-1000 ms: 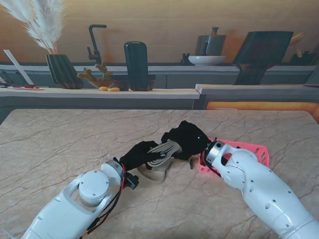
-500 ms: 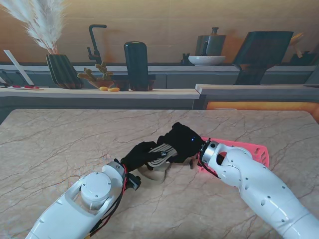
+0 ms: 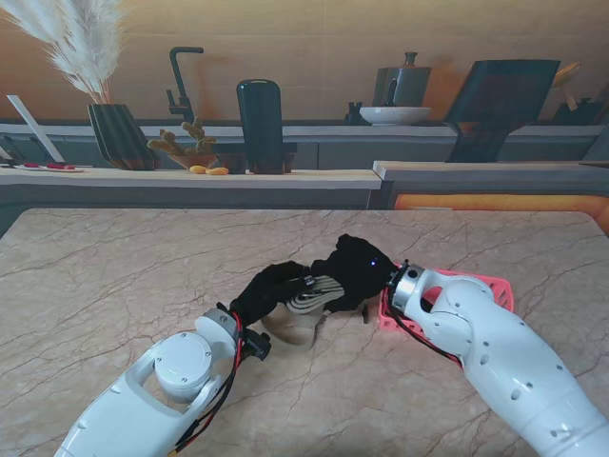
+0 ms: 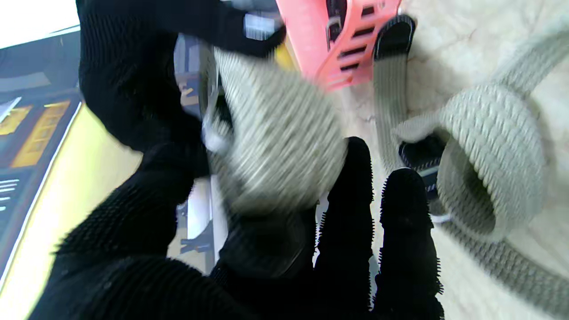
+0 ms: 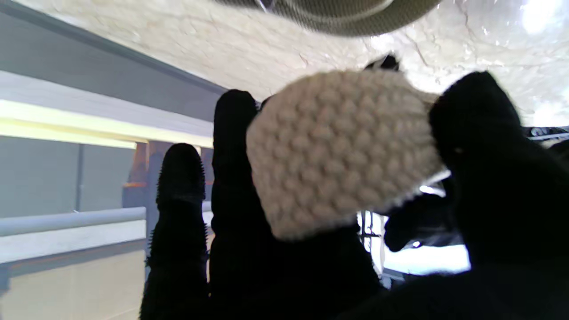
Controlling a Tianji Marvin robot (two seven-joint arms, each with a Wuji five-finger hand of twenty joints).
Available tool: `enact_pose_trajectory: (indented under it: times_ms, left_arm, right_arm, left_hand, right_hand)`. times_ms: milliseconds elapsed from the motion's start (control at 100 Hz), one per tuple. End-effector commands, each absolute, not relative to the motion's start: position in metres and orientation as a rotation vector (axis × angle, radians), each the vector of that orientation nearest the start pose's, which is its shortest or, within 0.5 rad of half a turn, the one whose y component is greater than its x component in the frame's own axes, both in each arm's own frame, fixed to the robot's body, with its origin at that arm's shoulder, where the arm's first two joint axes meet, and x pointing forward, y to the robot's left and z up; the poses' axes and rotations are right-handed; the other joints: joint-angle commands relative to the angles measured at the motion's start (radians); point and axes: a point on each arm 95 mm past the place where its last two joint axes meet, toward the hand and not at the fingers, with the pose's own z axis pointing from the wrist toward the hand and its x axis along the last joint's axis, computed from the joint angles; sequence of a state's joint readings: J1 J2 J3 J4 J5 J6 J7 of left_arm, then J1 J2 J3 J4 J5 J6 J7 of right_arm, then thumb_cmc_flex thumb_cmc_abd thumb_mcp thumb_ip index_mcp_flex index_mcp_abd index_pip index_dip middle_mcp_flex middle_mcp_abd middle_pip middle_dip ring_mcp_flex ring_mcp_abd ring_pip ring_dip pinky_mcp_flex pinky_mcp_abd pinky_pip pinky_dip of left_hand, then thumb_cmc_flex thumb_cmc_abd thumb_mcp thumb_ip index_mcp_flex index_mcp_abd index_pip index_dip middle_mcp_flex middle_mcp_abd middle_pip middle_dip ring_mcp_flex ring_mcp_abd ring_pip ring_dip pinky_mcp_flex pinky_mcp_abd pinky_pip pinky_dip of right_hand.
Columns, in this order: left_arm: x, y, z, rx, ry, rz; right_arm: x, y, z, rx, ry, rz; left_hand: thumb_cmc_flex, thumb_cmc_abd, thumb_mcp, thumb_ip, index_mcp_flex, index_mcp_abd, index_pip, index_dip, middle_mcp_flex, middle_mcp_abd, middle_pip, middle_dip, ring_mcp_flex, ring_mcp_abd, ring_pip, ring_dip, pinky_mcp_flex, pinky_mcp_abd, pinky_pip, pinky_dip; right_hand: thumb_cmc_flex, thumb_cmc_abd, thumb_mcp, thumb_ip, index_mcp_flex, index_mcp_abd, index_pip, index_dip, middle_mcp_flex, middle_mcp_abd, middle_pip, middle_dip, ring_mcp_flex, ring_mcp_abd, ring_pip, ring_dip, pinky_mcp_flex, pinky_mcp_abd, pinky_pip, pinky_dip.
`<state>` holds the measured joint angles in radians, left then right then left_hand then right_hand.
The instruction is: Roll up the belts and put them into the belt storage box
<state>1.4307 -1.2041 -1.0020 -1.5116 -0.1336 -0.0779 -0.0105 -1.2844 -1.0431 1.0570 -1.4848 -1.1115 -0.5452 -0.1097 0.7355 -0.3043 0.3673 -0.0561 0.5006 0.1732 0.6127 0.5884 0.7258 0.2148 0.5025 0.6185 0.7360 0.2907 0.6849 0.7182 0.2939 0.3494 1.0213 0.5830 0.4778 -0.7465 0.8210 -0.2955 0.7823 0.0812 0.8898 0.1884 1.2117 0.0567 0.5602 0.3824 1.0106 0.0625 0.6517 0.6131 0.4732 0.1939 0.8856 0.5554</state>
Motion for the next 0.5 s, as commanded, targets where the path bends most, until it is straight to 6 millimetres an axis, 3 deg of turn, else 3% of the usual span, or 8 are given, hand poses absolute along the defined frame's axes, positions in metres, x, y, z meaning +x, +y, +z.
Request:
enact_pose_trajectory:
  times_ms: [0,270,490]
  left_arm:
    - [0.413,-0.096,-0.319,-2.210,0.890,-2.311]
    - [0.417,-0.080,-0.314,-2.111,0.817,-2.315]
    - [0.418,-0.069,-0.311,-2.047,0.753,-2.306]
  right_arm:
    - [0.425,0.042,-0.285,0.549,1.898,1.761]
    - [0.408,-0.001,-0.277,0.636,1.854,1.584]
    - [0.395,-0.041,-0.274,0.703,1.792,1.413]
  left_hand:
    - [-0.039,0.023,-0.041,0.034,-0.030,-0.086,-0.052,0.004,-0.047,-0.035,-0.054,-0.036,-0.027,0.004,-0.025,-0.013,-0.020,0.009,-0.022,-0.008]
    - [-0.040,0.031,-0.081,0.035,-0.038,-0.095,-0.082,0.005,-0.094,-0.034,-0.106,-0.081,-0.068,0.012,-0.067,-0.029,-0.050,0.008,-0.062,-0.008]
    - [-0.030,0.047,-0.095,0.037,-0.026,-0.093,-0.081,0.011,-0.088,-0.032,-0.104,-0.085,-0.066,0.012,-0.069,-0.030,-0.050,0.004,-0.068,-0.004]
  right_hand:
    - [0.137,0.125,0.154,0.031,0.139,-0.378,0.158,0.043,0.066,-0.006,0.079,0.026,0.016,-0.045,0.043,0.028,0.008,-0.013,0.042,-0.008]
    - [0.140,0.134,0.136,0.034,0.138,-0.380,0.145,0.058,0.055,-0.007,0.100,0.042,0.009,-0.030,0.170,0.090,0.018,-0.028,0.081,0.026]
    - [0.160,0.134,0.128,0.039,0.143,-0.341,0.141,0.061,0.043,0.035,0.141,0.070,0.054,0.000,0.405,0.173,0.077,-0.048,0.193,0.086]
